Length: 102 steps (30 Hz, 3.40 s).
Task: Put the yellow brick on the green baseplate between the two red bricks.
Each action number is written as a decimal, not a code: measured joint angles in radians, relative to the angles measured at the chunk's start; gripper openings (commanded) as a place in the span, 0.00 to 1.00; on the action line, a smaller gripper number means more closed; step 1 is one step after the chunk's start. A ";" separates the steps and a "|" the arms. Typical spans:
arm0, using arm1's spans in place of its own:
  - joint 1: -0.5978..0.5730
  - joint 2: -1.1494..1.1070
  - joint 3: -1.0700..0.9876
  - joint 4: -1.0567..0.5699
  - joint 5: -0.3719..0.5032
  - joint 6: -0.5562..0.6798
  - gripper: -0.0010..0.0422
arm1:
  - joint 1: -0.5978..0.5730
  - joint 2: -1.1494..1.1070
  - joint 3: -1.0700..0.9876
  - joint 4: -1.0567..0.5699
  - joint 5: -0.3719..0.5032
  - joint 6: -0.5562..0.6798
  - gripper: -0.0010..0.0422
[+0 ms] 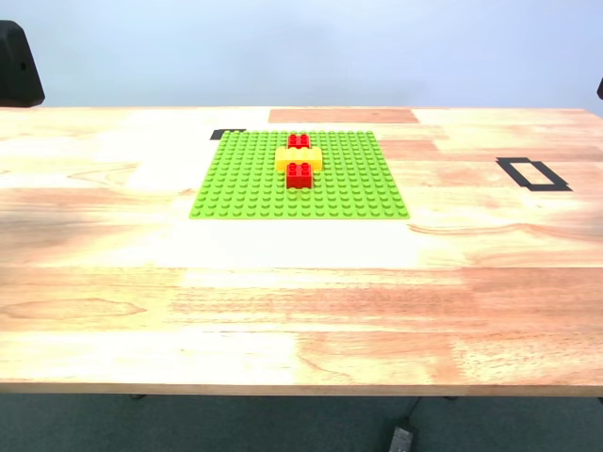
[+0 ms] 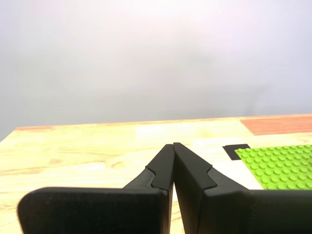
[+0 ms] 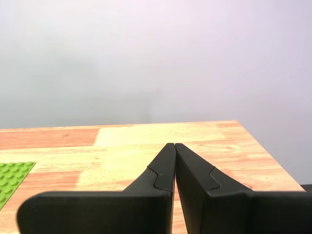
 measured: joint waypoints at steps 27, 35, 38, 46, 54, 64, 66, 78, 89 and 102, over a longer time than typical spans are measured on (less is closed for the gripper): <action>0.000 0.000 0.005 -0.050 0.000 0.000 0.02 | 0.000 0.000 0.000 0.000 0.004 0.000 0.02; 0.000 0.000 0.000 -0.057 0.000 0.000 0.02 | 0.000 0.000 0.000 0.000 0.003 0.000 0.02; 0.000 0.000 -0.001 -0.050 0.000 0.000 0.02 | 0.000 0.000 0.000 0.000 -0.001 0.000 0.02; 0.000 0.000 -0.001 -0.061 0.000 0.000 0.02 | 0.000 0.000 0.000 0.000 0.000 0.000 0.02; 0.000 0.000 -0.002 -0.069 0.000 0.000 0.02 | 0.000 0.000 0.000 0.000 0.000 0.000 0.02; 0.000 0.000 -0.002 -0.069 0.000 0.000 0.02 | 0.000 0.000 0.000 0.000 0.005 0.000 0.02; 0.000 0.000 -0.002 -0.069 0.000 0.001 0.02 | 0.000 0.000 0.000 0.000 0.005 0.000 0.02; 0.000 0.000 -0.001 -0.111 0.000 0.000 0.02 | 0.000 0.000 0.000 0.000 0.003 0.000 0.02; 0.000 0.000 -0.002 -0.088 0.000 -0.001 0.02 | 0.000 0.000 0.000 0.000 0.000 0.000 0.02; 0.000 0.000 0.000 -0.097 0.000 -0.002 0.02 | 0.000 0.000 0.000 0.000 0.002 0.000 0.02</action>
